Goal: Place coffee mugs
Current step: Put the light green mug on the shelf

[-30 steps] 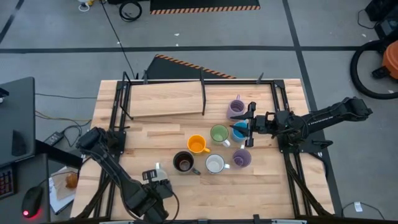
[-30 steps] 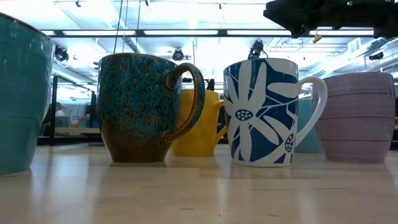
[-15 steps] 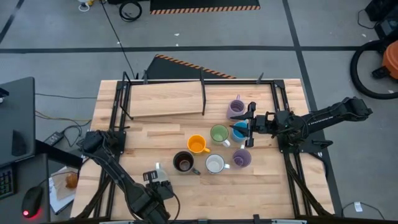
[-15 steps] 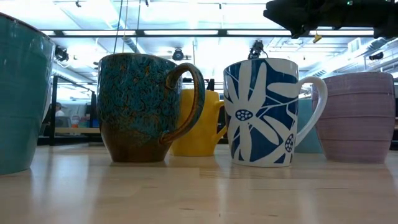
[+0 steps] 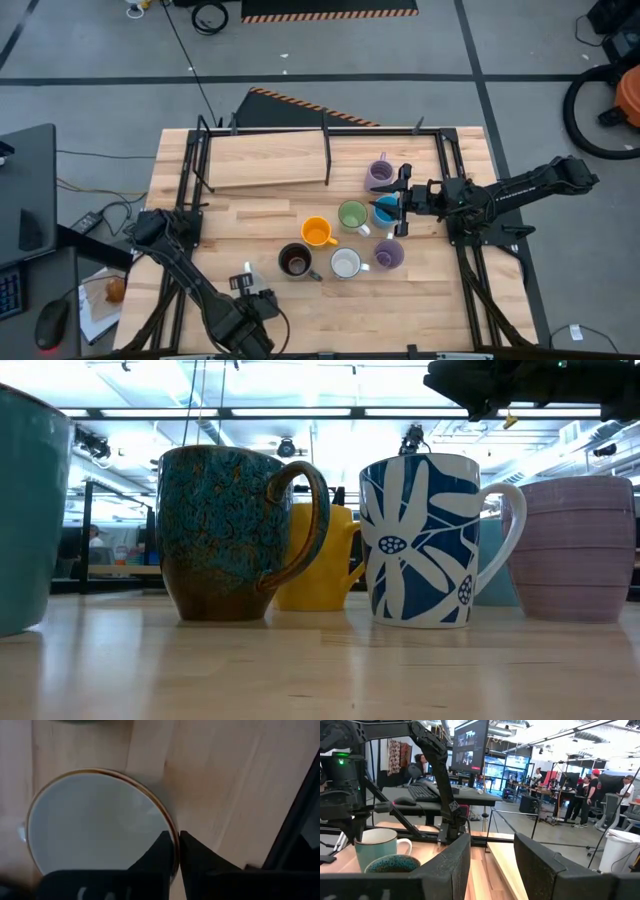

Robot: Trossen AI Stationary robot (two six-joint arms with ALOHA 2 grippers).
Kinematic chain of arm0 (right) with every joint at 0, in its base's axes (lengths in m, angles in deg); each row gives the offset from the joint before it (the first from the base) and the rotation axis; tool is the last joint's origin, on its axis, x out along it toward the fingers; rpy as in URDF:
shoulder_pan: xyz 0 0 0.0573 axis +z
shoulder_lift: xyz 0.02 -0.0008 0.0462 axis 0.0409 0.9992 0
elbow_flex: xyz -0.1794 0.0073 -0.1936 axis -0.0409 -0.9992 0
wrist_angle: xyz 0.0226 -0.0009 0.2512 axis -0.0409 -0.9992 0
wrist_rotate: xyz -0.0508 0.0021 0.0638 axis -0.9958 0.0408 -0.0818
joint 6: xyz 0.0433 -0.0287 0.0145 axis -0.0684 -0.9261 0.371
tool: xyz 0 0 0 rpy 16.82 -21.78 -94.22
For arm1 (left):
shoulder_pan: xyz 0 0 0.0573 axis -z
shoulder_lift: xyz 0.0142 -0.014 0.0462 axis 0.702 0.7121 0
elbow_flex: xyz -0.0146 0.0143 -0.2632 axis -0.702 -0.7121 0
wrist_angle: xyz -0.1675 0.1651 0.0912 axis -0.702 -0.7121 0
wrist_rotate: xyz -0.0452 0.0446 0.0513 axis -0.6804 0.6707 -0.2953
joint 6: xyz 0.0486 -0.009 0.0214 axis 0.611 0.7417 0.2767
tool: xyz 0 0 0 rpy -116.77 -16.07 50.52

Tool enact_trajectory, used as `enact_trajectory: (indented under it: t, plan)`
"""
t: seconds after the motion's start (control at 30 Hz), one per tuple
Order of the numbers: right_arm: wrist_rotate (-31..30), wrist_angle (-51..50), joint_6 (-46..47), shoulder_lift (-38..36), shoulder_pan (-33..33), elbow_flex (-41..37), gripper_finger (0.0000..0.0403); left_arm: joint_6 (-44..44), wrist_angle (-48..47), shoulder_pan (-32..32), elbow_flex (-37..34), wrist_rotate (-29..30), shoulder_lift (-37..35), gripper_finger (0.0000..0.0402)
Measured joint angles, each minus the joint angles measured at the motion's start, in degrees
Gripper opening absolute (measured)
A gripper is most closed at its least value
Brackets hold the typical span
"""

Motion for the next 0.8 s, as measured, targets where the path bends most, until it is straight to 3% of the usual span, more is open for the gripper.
enact_trajectory:
  t: [0.2,0.57,0.7,0.8]
  plan:
    - [0.0,0.0,0.0,0.0,0.0,0.0,0.0158,2.3,-3.0,0.0,0.0,-4.1,-1.2,0.0024]
    - [0.0,-0.4,0.5,0.0,0.0,0.0,0.0158,23.3,-7.0,5.6,3.1,-4.9,-2.4,0.0024]
    - [0.0,-0.6,0.9,0.0,0.0,0.0,0.0158,23.3,-7.8,7.3,3.1,-5.0,-2.4,0.0024]
    - [0.0,-0.6,0.9,0.0,0.0,0.0,0.0158,18.4,-7.8,7.2,3.1,-3.8,-2.4,0.0024]
